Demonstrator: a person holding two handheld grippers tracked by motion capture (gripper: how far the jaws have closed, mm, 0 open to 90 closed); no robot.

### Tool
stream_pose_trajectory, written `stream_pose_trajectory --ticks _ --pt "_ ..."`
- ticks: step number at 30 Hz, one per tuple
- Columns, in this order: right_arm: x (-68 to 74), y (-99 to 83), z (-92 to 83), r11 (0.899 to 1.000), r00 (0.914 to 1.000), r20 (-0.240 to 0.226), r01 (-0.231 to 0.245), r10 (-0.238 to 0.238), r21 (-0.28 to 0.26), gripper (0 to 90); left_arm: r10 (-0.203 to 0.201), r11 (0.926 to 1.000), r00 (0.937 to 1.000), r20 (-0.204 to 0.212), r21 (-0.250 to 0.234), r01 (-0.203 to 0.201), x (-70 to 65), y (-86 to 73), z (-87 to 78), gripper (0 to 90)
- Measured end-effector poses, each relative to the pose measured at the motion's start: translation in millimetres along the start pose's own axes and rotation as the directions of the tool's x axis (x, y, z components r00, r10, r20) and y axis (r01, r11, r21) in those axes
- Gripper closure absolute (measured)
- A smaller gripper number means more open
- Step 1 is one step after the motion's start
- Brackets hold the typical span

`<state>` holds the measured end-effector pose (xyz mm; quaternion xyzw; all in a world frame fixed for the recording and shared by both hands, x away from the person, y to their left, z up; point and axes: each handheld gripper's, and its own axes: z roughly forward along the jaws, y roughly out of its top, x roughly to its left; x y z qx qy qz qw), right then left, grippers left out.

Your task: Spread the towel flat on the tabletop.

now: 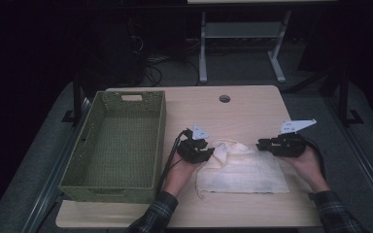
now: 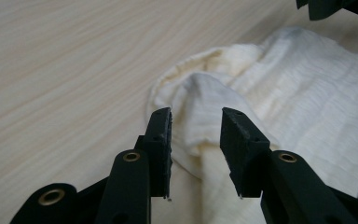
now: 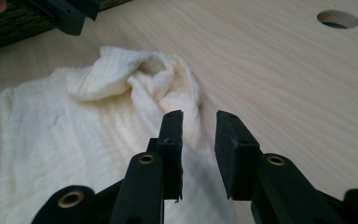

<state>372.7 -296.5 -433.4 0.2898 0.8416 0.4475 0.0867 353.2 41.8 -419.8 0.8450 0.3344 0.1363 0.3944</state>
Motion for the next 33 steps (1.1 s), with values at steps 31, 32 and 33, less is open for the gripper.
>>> stream_pose_trajectory --ticks 31,32,33 --pt "-5.3 42.7 56.7 0.999 0.9992 -0.03 0.028 -0.027 0.046 88.3 -0.038 0.9989 0.9986 -0.037 0.028 0.039 14.0 -4.5 23.9 63.0" --pt "-4.7 41.6 50.2 0.999 0.9992 -0.028 0.028 -0.027 0.033 88.3 -0.039 0.9989 0.9986 -0.037 0.027 0.04 13.6 -4.5 24.0 63.0" --pt "-4.5 39.6 44.0 0.999 0.9991 -0.029 0.033 -0.032 0.02 88.4 -0.038 0.9989 0.9986 -0.036 0.027 0.039 13.5 -4.4 24.1 63.0"
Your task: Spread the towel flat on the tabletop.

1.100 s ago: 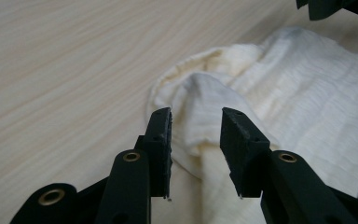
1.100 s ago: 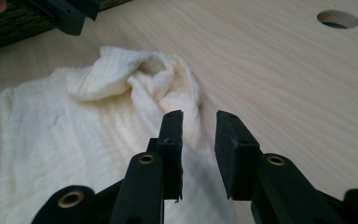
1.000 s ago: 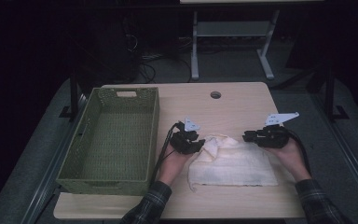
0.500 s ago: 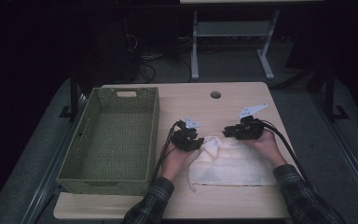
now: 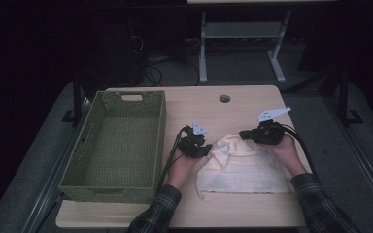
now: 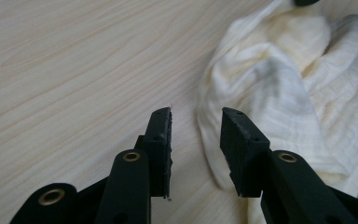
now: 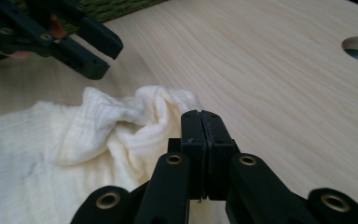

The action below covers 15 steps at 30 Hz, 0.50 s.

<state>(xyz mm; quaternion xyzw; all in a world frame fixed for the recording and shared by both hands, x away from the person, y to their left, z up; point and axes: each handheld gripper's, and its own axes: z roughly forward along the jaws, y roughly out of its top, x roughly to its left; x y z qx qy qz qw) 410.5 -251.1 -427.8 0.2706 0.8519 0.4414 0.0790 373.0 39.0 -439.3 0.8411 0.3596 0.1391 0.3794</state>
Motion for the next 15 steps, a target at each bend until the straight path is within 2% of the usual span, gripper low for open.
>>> stream_pose_trajectory --ticks 2,7,11,15 --pt "1.3 -6.0 -10.5 1.0 1.0 0.005 0.0 0.0 -0.014 88.3 -0.001 1.0 1.0 0.002 0.003 0.001 -0.7 0.0 1.1 63.0" --pt "0.9 -26.9 -26.8 1.0 0.9998 0.019 -0.01 0.01 -0.003 88.3 0.015 0.9998 0.9999 0.003 0.015 -0.015 -1.9 1.5 7.1 62.6" --pt "-3.7 -37.0 -28.3 0.999 0.9992 0.024 -0.031 0.031 0.016 88.3 0.02 0.9997 0.9998 -0.003 0.012 -0.02 -0.5 8.8 18.1 62.4" --pt "-5.2 -38.3 -26.2 0.999 0.9992 0.023 -0.034 0.034 0.019 88.3 0.024 0.9996 0.9997 -0.002 0.015 -0.024 1.8 18.8 32.5 62.4"
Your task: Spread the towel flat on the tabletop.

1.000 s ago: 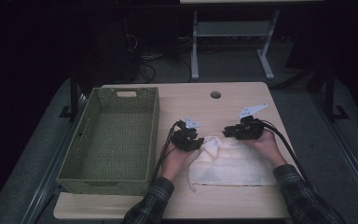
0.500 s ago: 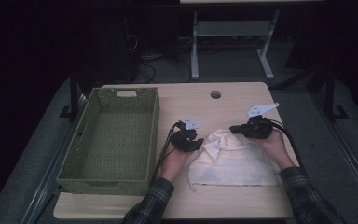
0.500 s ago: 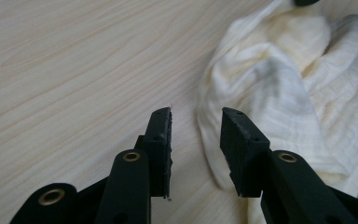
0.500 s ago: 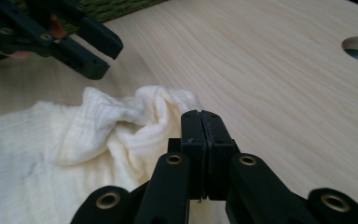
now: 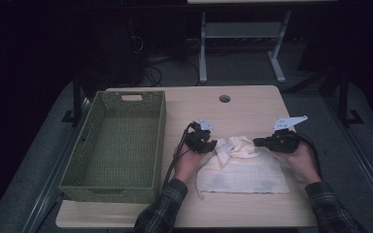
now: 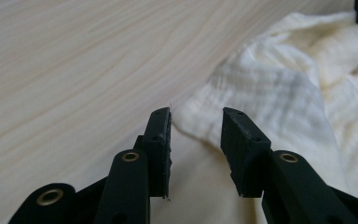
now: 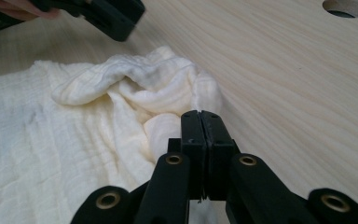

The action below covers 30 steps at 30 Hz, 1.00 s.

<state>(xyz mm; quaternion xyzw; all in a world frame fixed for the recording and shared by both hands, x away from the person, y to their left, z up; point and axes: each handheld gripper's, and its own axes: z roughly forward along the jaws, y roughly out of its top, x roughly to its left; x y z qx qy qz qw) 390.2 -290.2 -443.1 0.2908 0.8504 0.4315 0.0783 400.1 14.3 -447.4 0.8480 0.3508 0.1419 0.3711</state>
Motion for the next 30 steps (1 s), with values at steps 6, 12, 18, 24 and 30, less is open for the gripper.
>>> stream_pose_trajectory --ticks 6,12,18,24,30 --pt "-0.4 -0.2 -0.3 1.0 1.0 -0.003 0.003 -0.003 -0.004 88.3 -0.01 0.999 0.9998 0.016 0.043 0.01 5.2 5.6 25.0 62.4" --pt "-0.4 1.7 -0.4 1.0 0.9999 -0.003 0.011 -0.011 -0.016 88.3 0.009 0.9969 1.0 -0.001 0.078 -0.009 6.8 4.9 32.0 83.7" --pt "0.5 9.9 -2.6 0.999 0.9999 -0.001 0.015 -0.015 -0.04 88.3 0.003 0.9991 0.9978 -0.067 0.043 0.0 14.9 8.2 13.5 86.4" --pt "12.5 27.9 -2.6 0.996 0.9987 -0.026 0.041 -0.043 -0.08 88.3 -0.012 0.9995 0.997 -0.076 -0.029 0.01 15.4 10.3 -14.1 86.1" --pt "43.1 42.6 0.1 0.99 0.9899 -0.085 0.105 -0.113 -0.091 88.3 -0.008 0.9987 0.998 -0.063 -0.051 0.004 10.6 6.3 -28.7 86.1"
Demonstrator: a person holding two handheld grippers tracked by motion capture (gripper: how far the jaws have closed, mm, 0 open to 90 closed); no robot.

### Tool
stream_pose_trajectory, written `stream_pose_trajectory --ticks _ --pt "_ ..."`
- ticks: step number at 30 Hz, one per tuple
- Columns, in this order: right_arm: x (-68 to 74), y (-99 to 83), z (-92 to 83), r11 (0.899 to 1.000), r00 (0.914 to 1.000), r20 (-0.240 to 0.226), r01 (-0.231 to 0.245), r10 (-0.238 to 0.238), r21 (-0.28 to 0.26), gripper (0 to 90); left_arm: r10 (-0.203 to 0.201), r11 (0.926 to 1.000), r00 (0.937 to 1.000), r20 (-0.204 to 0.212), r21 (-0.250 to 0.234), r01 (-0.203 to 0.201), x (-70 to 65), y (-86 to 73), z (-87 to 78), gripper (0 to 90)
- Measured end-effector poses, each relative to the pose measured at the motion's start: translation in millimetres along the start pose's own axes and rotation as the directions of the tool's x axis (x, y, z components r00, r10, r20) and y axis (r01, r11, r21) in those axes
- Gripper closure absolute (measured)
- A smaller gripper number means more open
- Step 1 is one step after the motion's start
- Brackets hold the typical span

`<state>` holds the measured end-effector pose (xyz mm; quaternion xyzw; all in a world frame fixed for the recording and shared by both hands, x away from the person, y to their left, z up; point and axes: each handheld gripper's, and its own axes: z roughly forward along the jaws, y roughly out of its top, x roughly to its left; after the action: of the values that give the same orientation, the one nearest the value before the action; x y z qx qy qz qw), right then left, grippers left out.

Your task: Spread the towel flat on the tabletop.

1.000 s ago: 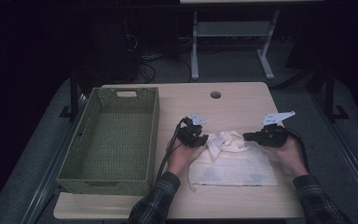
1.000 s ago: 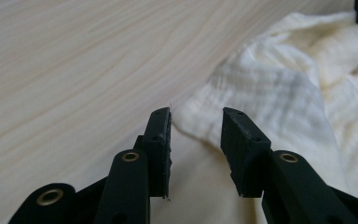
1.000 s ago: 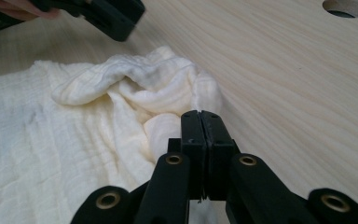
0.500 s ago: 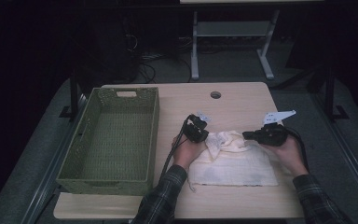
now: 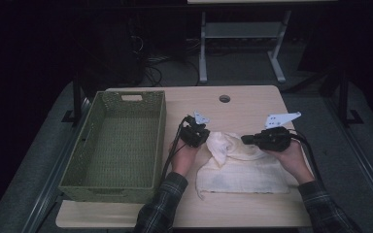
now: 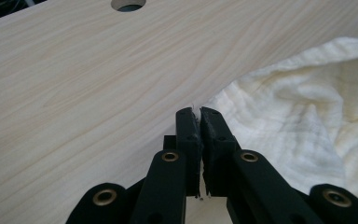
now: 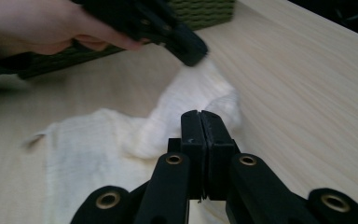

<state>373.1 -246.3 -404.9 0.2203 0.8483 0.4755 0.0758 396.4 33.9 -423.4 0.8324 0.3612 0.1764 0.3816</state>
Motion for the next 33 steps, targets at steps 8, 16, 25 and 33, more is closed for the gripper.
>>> stream_pose_trajectory --ticks 8,16,25,33 --pt "40.0 1.4 29.2 0.997 0.9912 -0.12 0.063 -0.056 0.051 88.3 0.016 0.9998 0.9994 0.031 0.009 -0.016 -6.2 -8.0 -3.2 86.0" --pt "56.9 -14.6 49.1 0.991 0.9768 -0.211 0.062 -0.035 0.123 80.2 0.015 0.9997 0.9985 0.053 0.017 -0.016 -7.1 -12.6 -2.4 85.9" --pt "22.8 -15.3 2.0 0.999 0.9973 -0.073 0.008 -0.006 0.032 76.3 0.013 0.9997 0.9982 0.059 0.021 -0.015 -6.9 -13.9 -0.8 85.8" --pt "-6.1 -46.0 -21.2 0.995 0.9974 0.016 -0.071 0.07 0.066 74.8 0.016 0.9995 0.9981 0.06 0.025 -0.018 -6.0 -14.3 0.3 85.8"
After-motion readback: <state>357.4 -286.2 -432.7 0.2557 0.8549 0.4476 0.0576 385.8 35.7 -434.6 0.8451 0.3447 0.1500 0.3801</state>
